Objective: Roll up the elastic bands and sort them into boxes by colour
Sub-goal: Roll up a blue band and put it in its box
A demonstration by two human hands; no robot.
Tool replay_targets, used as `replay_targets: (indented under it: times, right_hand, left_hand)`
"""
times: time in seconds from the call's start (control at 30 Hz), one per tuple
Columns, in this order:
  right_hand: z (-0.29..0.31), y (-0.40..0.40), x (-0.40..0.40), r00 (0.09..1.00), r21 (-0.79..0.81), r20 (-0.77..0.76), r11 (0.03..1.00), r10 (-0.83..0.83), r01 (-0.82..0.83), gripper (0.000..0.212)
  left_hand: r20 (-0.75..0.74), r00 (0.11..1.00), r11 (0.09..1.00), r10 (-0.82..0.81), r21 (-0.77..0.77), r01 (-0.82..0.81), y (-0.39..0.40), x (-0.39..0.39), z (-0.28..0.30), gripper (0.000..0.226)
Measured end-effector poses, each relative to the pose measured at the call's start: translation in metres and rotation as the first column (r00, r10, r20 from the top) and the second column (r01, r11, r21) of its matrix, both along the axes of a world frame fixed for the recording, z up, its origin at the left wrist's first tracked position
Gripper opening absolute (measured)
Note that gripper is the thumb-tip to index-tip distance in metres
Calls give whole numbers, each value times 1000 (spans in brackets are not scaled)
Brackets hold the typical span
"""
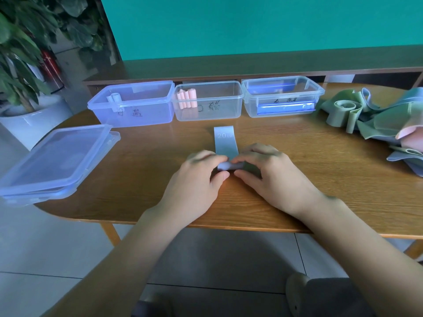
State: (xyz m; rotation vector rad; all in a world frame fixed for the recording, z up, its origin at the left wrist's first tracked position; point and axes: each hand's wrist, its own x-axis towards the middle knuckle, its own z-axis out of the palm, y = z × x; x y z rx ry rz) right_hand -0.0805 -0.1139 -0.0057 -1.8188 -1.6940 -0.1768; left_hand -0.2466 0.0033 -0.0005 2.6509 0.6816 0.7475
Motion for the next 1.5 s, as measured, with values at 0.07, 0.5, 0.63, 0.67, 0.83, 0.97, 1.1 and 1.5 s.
replay_targets:
  times: [0.07, 0.5, 0.63, 0.67, 0.83, 0.97, 1.1, 1.5]
  right_hand:
    - [-1, 2, 2, 1000, -6, 8, 1000, -5, 5, 22]
    - [-3, 6, -1, 999, -33, 13, 999, -35, 36, 31]
    - [-5, 10, 2, 998, -122, -4, 991, -63, 62, 38]
    - [-5, 12, 2, 997, -155, -11, 985, -72, 70, 41]
    - [-6, 16, 5, 995, -178, -37, 980, -97, 89, 47]
    - [-6, 14, 5, 995, -106, -56, 991, -84, 78, 39]
    - [-4, 14, 3, 993, -150, -77, 986, -87, 75, 39]
    - [9, 20, 0, 991, -241, 13, 962, -132, 131, 49]
  left_hand:
    - [40, 999, 1000, 3, 3, -3, 1, 0, 0, 31]
    - [13, 1000, 995, 28, 95, -29, 6, 7, 1, 26]
    - [68, 997, 986, 28, 163, -39, 5, 8, 1, 24]
    - [73, 997, 984, 29, 174, -41, 6, 8, 0, 23]
    - [24, 999, 984, 35, 175, -39, 7, 10, -1, 24]
    - [5, 999, 986, 49, 161, -49, 9, 12, -1, 27]
    - [9, 999, 985, 34, 167, -35, 10, 14, -1, 31]
    - [-96, 985, 974, 145, 189, -125, 13, 25, 1, 32]
